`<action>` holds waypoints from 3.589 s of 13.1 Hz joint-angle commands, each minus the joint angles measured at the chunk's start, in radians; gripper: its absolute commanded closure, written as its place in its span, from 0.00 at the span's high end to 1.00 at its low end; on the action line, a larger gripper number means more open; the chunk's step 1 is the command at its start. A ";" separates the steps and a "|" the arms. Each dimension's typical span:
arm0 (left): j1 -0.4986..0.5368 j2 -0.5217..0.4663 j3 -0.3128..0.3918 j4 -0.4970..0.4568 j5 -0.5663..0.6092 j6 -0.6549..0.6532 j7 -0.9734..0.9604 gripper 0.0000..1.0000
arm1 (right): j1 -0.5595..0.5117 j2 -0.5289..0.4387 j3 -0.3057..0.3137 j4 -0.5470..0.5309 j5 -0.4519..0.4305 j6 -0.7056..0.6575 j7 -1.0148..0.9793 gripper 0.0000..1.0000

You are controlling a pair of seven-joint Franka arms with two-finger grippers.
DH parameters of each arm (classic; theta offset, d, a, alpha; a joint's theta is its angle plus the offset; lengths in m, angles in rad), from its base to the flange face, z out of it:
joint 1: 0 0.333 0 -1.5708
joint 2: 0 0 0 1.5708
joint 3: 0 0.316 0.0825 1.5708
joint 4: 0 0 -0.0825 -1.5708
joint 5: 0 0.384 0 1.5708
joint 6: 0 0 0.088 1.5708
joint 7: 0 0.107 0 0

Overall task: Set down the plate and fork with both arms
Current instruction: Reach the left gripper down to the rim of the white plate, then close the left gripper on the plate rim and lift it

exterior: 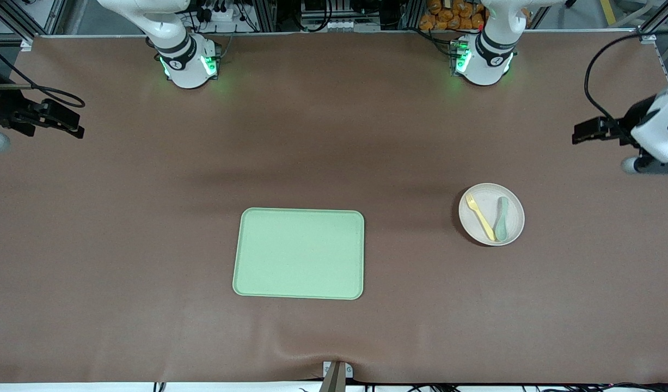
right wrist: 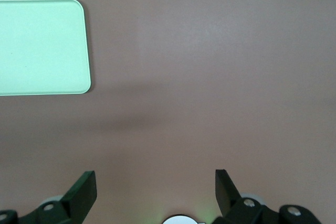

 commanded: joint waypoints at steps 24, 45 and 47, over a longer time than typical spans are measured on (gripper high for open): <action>0.091 0.399 -0.011 -0.353 0.036 0.795 0.123 1.00 | 0.009 0.010 -0.022 0.032 0.016 -0.016 -0.005 1.00; 0.076 0.454 -0.017 -0.379 0.108 0.822 0.158 0.00 | 0.015 0.008 -0.020 0.032 0.016 -0.014 -0.005 1.00; 0.074 0.454 -0.021 -0.379 0.108 0.822 0.158 0.00 | 0.015 0.008 -0.020 0.032 0.016 -0.014 -0.005 1.00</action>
